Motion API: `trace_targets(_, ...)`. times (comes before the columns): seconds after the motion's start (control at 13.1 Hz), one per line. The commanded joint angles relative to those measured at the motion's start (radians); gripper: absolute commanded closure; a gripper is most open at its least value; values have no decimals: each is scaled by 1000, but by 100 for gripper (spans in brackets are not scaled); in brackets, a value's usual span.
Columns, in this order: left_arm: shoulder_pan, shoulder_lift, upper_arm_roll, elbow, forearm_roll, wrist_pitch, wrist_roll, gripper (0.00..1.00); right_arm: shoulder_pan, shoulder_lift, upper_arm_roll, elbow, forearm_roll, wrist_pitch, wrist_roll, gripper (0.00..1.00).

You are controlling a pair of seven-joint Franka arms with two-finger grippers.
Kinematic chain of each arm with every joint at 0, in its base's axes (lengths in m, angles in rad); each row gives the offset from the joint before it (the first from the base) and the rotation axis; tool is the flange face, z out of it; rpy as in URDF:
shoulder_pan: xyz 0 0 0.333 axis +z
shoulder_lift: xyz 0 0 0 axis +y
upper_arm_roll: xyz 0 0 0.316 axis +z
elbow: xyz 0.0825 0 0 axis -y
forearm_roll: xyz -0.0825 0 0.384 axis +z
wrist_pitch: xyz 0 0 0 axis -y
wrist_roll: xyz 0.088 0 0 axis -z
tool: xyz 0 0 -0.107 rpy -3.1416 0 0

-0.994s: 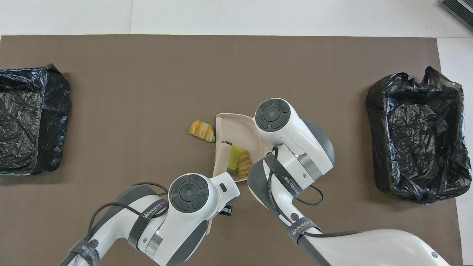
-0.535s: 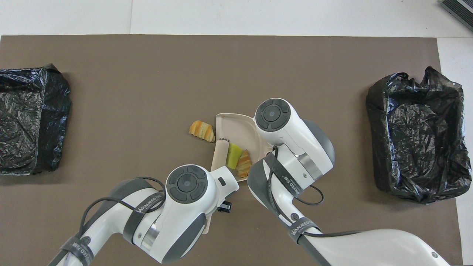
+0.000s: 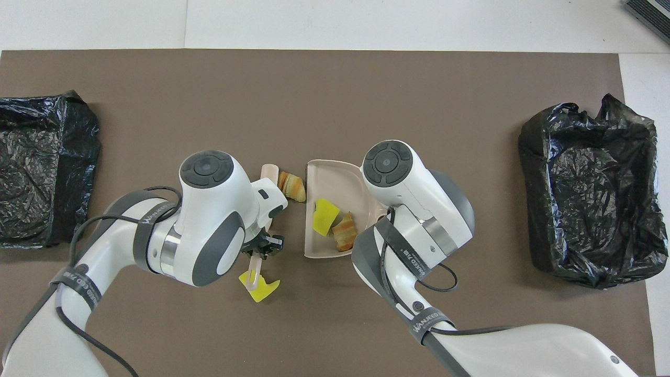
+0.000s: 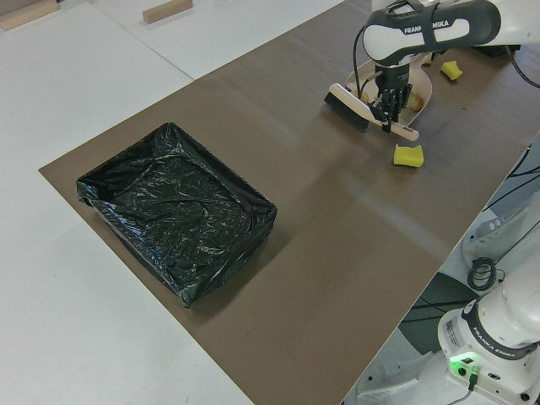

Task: Sweep and dump trash in bin
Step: 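Brush the pieces into the dustpan with the left gripper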

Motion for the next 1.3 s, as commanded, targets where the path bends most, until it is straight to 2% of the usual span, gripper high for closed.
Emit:
trace_targets(0.0,-115,-43,9,-29,-2,6,-13,100,-15,-10,10,-21,-5,27,40,100)
trace_targets(0.31,-179,-60,11,-23,-17,-15,-51,100,-15,-10,10,-21,-5,27,40,100)
trace_targets(0.61,-179,-98,11,-1,-19,-148,-71,100,-15,-10,8,-21,-5,27,40,100)
trace_targets(0.84,-180,-131,9,-15,-22,-260,-236,100,-15,-10,10,-21,-5,27,40,100)
trace_targets(1.07,-189,-157,9,-59,-48,-270,-523,100,-15,-10,10,-21,-5,27,40,100)
trace_targets(1.22,-188,-207,11,-146,-48,-261,-574,100,-15,-10,10,-21,-5,27,40,100)
